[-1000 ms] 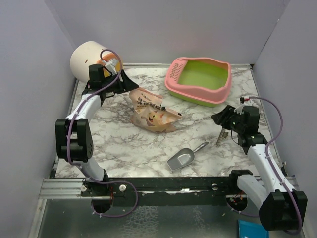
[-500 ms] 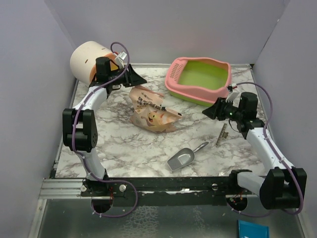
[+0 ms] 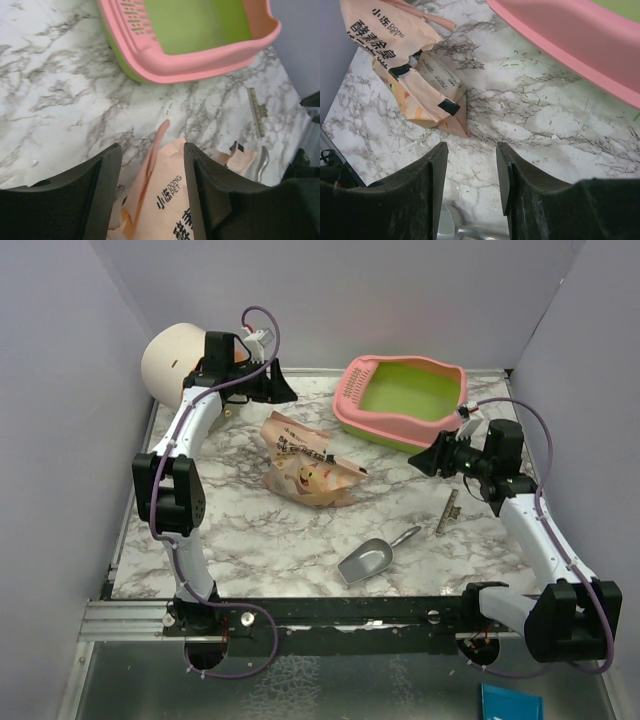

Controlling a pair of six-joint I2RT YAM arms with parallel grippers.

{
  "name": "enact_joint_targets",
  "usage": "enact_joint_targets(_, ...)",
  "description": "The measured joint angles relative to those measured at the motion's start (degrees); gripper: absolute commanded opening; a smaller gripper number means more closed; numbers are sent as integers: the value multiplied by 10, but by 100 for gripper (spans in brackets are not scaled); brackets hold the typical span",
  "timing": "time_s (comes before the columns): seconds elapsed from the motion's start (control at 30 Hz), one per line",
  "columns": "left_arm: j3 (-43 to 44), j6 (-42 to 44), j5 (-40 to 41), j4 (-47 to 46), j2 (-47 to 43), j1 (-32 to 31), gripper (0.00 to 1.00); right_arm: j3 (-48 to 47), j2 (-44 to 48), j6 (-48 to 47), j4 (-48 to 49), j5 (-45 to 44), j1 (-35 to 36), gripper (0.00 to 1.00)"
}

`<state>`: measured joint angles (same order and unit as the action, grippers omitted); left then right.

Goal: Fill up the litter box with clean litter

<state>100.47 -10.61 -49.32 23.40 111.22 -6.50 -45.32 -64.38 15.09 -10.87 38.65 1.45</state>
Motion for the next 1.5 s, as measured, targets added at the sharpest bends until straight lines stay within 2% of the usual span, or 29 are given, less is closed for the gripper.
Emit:
enact_joint_targets(0.13,39,42,62,63,-3,0,55,0,4,-6,-7,0,1,44)
enact_joint_targets(0.27,50,69,92,115,-5,-1,49,0,6,-8,-13,0,1,44)
enact_joint_targets(0.4,50,87,114,158,-4,-9,49,0,7,-9,-14,0,1,43)
enact_joint_targets(0.7,49,113,136,186,1,-35,46,0,8,-10,-16,0,4,43)
enact_joint_targets(0.9,47,119,172,197,5,-37,51,0,12,-10,-15,1,4,43)
enact_joint_targets(1.0,47,120,207,201,5,-37,50,1,14,-10,-15,1,4,43)
enact_joint_targets(1.17,47,123,227,207,5,-37,34,3,14,-10,-15,3,4,43)
enact_joint_targets(1.27,47,124,218,209,5,-37,6,4,14,-10,-15,3,4,42)
enact_joint_targets(1.3,46,127,212,210,5,-37,0,4,14,-10,-15,3,4,42)
enact_joint_targets(1.5,34,129,173,202,5,-37,0,4,14,-10,-15,5,4,37)
